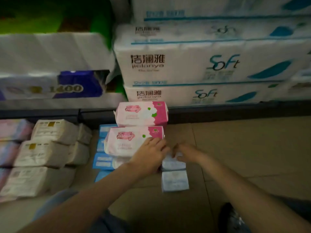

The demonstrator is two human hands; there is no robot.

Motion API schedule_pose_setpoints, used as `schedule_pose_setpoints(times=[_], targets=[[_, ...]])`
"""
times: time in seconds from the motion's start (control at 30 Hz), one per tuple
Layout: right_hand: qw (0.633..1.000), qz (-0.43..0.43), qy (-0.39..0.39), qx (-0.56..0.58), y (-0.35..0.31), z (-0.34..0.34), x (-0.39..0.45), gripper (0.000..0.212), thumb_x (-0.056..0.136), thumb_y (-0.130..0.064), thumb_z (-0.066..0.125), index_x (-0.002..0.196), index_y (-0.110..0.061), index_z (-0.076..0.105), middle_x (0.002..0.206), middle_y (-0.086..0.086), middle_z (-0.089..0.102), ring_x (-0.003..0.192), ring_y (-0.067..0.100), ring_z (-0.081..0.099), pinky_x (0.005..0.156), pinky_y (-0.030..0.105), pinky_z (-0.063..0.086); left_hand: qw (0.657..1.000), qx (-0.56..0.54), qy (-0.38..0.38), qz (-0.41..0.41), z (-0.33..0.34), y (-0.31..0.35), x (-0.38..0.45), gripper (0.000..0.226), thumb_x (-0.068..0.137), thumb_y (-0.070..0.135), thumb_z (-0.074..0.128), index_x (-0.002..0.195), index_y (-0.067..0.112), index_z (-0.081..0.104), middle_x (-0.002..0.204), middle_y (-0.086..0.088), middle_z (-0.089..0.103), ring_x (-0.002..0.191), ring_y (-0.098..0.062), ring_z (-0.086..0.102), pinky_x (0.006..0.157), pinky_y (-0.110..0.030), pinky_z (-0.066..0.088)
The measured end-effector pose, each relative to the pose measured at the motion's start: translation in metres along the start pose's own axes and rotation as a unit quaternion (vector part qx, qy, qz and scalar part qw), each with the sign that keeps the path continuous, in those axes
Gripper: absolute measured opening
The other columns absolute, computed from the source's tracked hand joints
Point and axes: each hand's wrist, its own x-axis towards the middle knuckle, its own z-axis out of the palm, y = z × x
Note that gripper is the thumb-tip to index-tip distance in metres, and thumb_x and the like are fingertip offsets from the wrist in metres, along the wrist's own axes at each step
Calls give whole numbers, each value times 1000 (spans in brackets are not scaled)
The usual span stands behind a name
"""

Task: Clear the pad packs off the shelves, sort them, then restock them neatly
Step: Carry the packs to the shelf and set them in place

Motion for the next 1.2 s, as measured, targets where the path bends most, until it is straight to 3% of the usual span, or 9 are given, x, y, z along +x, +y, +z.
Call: schedule_pose_setpoints(times=[0.2,0.3,0.4,0.57,0.67,0.83,1.0,1.1,1.2], targets=[[998,-30,10,-54,22,34,8,66,87,-33,63,144,-24,32,153,3,25,141,23,19,115,42,17,991,77,-87,61,34,30,1,60,44,29,90,100,22,72,115,-4,65,116,-25,53,101,-39,41],[998,-40,41,-38,31,43,19,66,83,-33,67,140,-26,34,149,2,29,138,23,24,112,40,21,983,60,-156,79,49,44,7,61,65,25,82,122,17,60,130,-11,55,124,-27,48,107,-40,34],[997,-27,72,27,39,45,23,63,78,-21,72,133,-21,40,140,5,37,127,26,36,102,33,35,966,48,-245,68,70,56,14,51,94,23,51,141,10,34,145,-16,34,133,-30,31,112,-40,23],[977,100,118,147,75,13,-2,50,77,-11,73,117,-23,45,119,3,50,105,23,53,84,35,52,938,-13,-346,-7,95,75,23,89,84,30,66,148,10,8,144,-18,30,129,-32,36,107,-42,31],[969,109,108,193,99,-20,-28,46,75,-11,75,111,-22,48,110,-2,51,96,18,55,80,34,53,937,-40,-345,-38,97,86,42,78,89,21,59,147,9,9,140,-19,34,126,-35,39,104,-43,35],[976,104,123,146,100,-90,-75,47,72,-13,78,109,-17,49,115,4,53,93,16,51,71,28,44,903,-206,-376,24,42,73,94,84,79,17,72,145,18,20,145,-7,34,129,-27,39,100,-36,38],[992,56,113,-28,34,-205,-144,48,71,-23,80,107,-26,48,110,-4,50,97,16,46,73,28,36,872,-394,-284,61,-95,19,125,62,75,21,77,127,26,43,132,5,44,116,-12,46,98,-26,42],[979,24,203,-28,-20,-271,-194,46,72,-29,80,107,-30,50,115,-7,51,101,13,48,75,25,34,830,-519,-199,38,-192,-31,109,52,67,22,77,113,31,54,119,12,57,110,-9,57,87,-22,49],[958,-21,287,14,-77,-327,-230,48,72,-29,80,112,-24,53,117,-1,58,105,17,56,73,14,44,824,-560,-81,29,-275,-76,86,55,56,24,80,108,32,60,114,7,65,105,-12,62,82,-24,53]])
